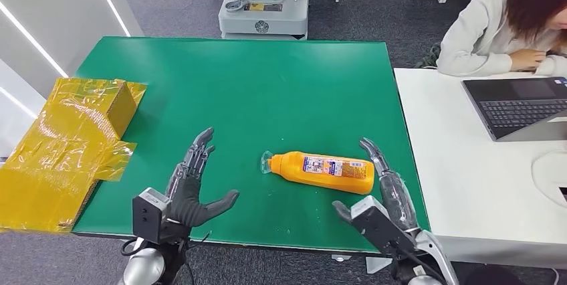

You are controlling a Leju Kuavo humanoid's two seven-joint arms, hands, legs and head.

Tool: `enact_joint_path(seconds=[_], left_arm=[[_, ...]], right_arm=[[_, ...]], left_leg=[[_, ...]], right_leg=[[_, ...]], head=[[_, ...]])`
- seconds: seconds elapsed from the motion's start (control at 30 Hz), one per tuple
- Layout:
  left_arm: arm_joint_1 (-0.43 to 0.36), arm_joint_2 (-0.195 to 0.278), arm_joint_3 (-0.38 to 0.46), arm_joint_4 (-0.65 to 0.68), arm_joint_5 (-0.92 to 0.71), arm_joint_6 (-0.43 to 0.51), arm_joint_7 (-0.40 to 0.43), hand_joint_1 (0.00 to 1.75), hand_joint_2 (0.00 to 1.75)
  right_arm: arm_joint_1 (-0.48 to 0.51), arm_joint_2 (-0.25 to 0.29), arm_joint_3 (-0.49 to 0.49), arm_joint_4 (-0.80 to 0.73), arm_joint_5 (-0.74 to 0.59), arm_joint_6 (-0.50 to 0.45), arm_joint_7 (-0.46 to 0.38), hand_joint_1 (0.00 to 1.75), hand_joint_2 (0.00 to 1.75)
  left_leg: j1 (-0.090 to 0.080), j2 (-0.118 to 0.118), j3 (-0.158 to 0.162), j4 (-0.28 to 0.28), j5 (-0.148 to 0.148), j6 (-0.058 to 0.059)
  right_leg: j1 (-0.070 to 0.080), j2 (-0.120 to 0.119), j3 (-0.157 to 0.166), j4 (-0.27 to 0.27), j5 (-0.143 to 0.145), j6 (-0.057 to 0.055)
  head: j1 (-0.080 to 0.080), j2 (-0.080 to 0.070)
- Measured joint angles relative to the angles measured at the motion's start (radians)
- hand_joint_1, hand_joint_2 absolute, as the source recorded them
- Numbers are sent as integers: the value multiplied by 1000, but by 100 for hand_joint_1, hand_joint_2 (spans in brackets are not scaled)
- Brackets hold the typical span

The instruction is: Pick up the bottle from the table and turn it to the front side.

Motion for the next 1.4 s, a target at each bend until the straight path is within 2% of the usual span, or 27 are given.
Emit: enact_joint_path(seconds=[0.17,0.3,0.4,0.5,0.7,0.9,1.07,1.2,1.4], left_arm=[[-70,-6,-34,56,23,-27,3,0,175],[-106,-11,-48,82,32,-33,9,0,175],[-117,-12,-54,92,36,-33,20,0,175],[-119,-12,-56,98,38,-33,24,0,175],[-120,-11,-56,107,29,-15,34,0,175],[-120,-9,-56,129,-58,46,15,0,175],[-124,-11,-56,155,-107,54,2,0,175],[-128,-12,-56,171,-105,49,-6,0,175],[-132,-12,-56,190,-70,26,-18,0,175]], right_arm=[[-110,-54,14,86,48,216,122,0,175],[-195,-102,48,151,71,354,174,0,175],[-246,-132,81,187,70,435,196,0,175],[-286,-157,112,215,60,470,201,0,175],[-331,-189,158,263,37,457,177,0,175],[-332,-187,193,292,89,265,69,0,175],[-346,-148,221,312,80,123,-44,0,175],[-374,-107,247,337,41,130,-44,0,175],[-425,-59,293,401,11,226,16,0,175]], left_leg=[[0,0,0,0,0,0],[0,0,0,1,0,0],[0,0,0,1,0,0],[0,0,0,1,0,0],[0,0,-1,1,0,0],[0,-1,-1,1,0,0],[0,0,-1,1,0,0],[0,0,-1,1,0,0],[0,0,-1,1,1,-1]], right_leg=[[0,0,0,0,0,0],[0,0,0,0,1,0],[0,0,0,0,1,0],[0,0,0,0,1,0],[0,0,0,0,1,0],[0,0,0,1,1,0],[0,0,-1,1,1,0],[0,0,-1,2,1,0],[0,0,-1,2,1,0]], head=[[0,0],[0,0],[0,0],[0,0],[0,0],[0,0],[0,0],[0,0],[0,0]])
